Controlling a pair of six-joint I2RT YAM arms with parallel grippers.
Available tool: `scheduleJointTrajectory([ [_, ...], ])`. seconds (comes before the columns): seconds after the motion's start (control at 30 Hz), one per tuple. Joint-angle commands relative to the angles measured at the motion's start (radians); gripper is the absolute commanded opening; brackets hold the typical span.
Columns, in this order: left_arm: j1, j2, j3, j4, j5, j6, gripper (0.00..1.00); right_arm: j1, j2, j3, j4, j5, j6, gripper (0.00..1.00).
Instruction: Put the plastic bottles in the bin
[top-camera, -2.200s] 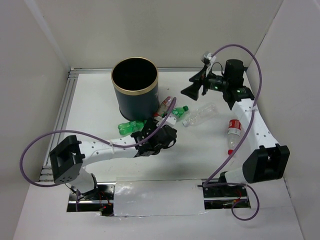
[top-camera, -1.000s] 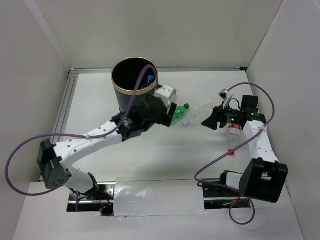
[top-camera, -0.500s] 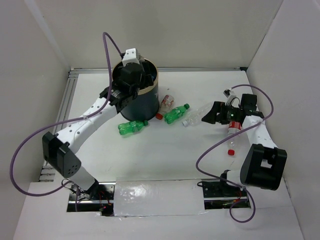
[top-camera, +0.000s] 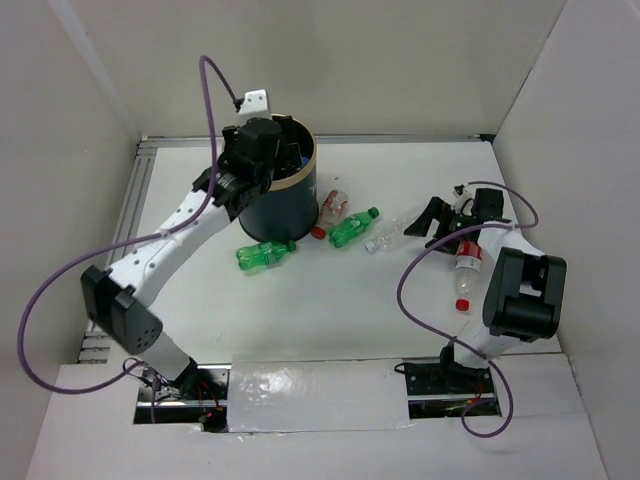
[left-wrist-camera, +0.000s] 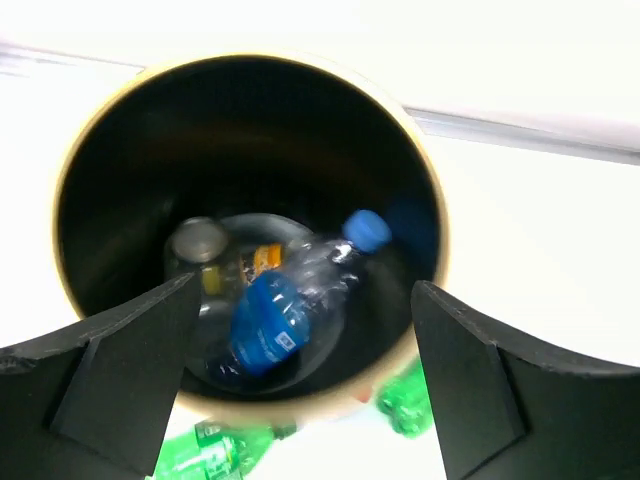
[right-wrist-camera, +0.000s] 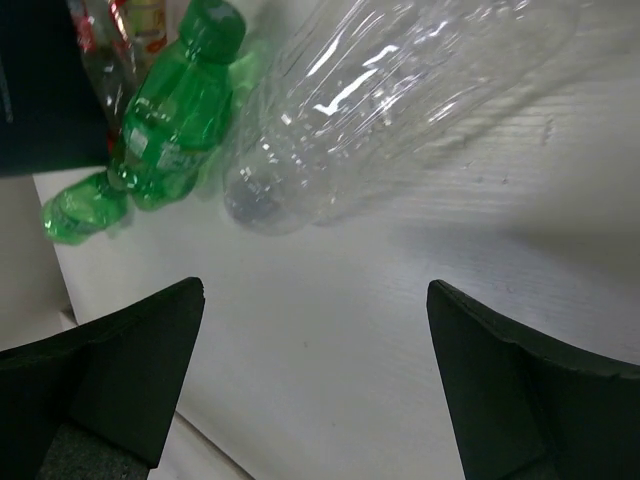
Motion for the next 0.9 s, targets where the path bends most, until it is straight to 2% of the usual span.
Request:
scheduleJointTrajectory([
  [0.0, -0.086, -0.226, -0.109, 0.08, -0.047, 0.069, 0.99, 0.026, 0.052, 0.035, 0.157, 0.076, 0.145, 0.99],
  [0.07, -0.117, -0.32, -0.198, 0.069, -0.093, 0.019, 0.99, 0.067, 0.079, 0.076, 0.157, 0.175, 0.228, 0.99],
  [0.1, -0.149, -0.418, -0.295, 0.053, -0.11, -0.013, 0.99, 0.084, 0.119, 0.099, 0.148, 0.207, 0.245, 0.99],
  [0.13, -0.163, -0.469, -0.344, 0.001, -0.14, -0.1, 0.99, 0.101, 0.144, 0.127, 0.131, 0.278, 0.277, 0.99],
  [0.27, -0.226, -0.704, -0.58, -0.124, -0.185, -0.295, 0.99, 0.145, 0.283, 0.259, 0.074, 0.3, 0.358, 1.0],
  [0.3, -0.236, -0.741, -0.654, -0.191, -0.185, -0.388, 0.99, 0.157, 0.302, 0.285, 0.074, 0.312, 0.374, 1.0],
  [0.37, -0.267, -0.823, -0.708, -0.276, -0.194, -0.54, 0.99, 0.171, 0.329, 0.294, 0.106, 0.346, 0.411, 1.0],
  [0.43, -0.301, -0.857, -0.766, -0.366, -0.194, -0.622, 0.99, 0.199, 0.365, 0.317, 0.117, 0.402, 0.425, 1.0],
  [0.57, -0.321, -0.87, -0.835, -0.396, -0.17, -0.719, 0.99, 0.239, 0.42, 0.382, 0.058, 0.515, 0.437, 0.98],
  [0.67, -0.33, -0.824, -0.874, -0.414, -0.156, -0.819, 1.0, 0.239, 0.42, 0.37, 0.076, 0.524, 0.413, 0.81],
  [0.7, -0.33, -0.815, -0.898, -0.414, -0.156, -0.875, 1.0, 0.239, 0.42, 0.37, 0.076, 0.513, 0.388, 0.67],
  [0.83, -0.321, -0.804, -0.935, -0.39, -0.135, -0.986, 1.0, 0.239, 0.394, 0.382, 0.053, 0.414, 0.29, 0.32],
  [0.87, -0.306, -0.795, -0.947, -0.389, -0.135, -0.997, 1.0, 0.239, 0.379, 0.396, 0.053, 0.384, 0.256, 0.19],
])
